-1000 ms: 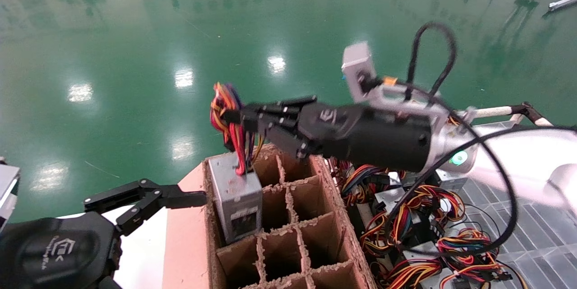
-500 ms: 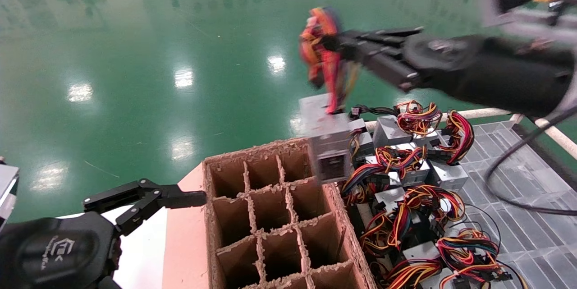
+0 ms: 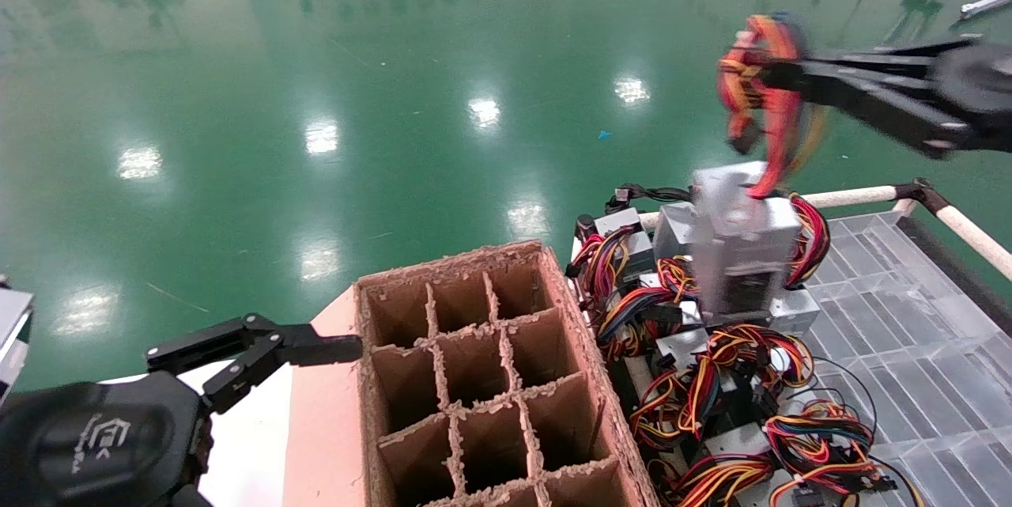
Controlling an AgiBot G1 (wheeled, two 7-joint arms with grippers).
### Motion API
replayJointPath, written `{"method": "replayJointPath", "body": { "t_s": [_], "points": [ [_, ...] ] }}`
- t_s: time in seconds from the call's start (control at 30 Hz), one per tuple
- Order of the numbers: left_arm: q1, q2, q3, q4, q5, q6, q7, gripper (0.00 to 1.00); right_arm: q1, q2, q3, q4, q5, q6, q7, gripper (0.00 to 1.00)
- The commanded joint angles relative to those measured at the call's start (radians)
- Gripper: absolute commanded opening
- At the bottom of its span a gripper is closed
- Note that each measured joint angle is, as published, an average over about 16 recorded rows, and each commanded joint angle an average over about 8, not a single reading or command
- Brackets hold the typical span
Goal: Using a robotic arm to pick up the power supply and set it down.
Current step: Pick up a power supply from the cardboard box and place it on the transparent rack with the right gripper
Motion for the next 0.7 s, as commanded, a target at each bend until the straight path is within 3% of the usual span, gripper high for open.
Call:
{"method": "replayJointPath", "body": {
  "t_s": [0.03,0.4,0.7],
  "points": [
    [0.0,0.0,0.0,0.0,0.0,0.0,0.0,1.0,0.012,0.036,-0.012,0.009,-0.007,0.001,0.004,0.0],
    [0.0,0.0,0.0,0.0,0.0,0.0,0.0,1.0,0.073,0.142,-0.071,-0.006,-0.062,0.005,-0.021,0.0],
    [0.0,0.0,0.0,0.0,0.0,0.0,0.0,1.0,0.086,0.173,-0.126,-0.06,-0.121,0.013,-0.053,0.0]
  ]
}}
